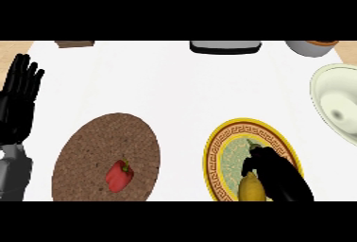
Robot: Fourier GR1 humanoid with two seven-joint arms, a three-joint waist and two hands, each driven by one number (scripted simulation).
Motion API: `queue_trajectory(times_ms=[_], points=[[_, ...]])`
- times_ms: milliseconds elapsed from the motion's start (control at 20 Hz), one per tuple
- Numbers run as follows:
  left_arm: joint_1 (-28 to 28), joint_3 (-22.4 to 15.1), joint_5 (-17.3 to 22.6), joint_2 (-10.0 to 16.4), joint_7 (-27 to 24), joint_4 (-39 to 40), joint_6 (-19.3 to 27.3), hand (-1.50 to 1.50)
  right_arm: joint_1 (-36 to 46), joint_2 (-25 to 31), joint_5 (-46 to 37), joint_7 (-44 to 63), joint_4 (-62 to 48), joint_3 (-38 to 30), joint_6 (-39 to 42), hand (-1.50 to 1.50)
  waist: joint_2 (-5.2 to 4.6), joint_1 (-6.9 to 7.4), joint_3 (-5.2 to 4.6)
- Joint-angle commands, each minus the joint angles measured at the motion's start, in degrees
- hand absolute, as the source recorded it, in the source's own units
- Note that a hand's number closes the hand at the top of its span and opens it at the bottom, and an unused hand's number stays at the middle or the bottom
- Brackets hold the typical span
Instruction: Pick the lemon from the plate and place it in the bowl
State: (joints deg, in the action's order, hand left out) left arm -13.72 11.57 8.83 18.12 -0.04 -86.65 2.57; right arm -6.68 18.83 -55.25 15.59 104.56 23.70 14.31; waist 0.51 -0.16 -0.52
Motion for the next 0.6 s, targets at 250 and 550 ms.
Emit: queue_trajectory(times_ms=[250, 550], points=[[1.4, 2.3, 0.2, 0.7, -0.3, -0.1, 0.7, 0.0, -5.2, 19.6, 8.6, -12.2, -10.3, -24.6, -0.5, 1.5, -1.06, -3.73, 1.04], [0.5, 2.9, 0.6, 1.2, -0.1, -0.1, 0.7, 0.0, -3.9, 29.6, 14.4, -21.5, -21.2, -37.9, -0.8, 1.5, -1.32, -3.79, 1.35]])
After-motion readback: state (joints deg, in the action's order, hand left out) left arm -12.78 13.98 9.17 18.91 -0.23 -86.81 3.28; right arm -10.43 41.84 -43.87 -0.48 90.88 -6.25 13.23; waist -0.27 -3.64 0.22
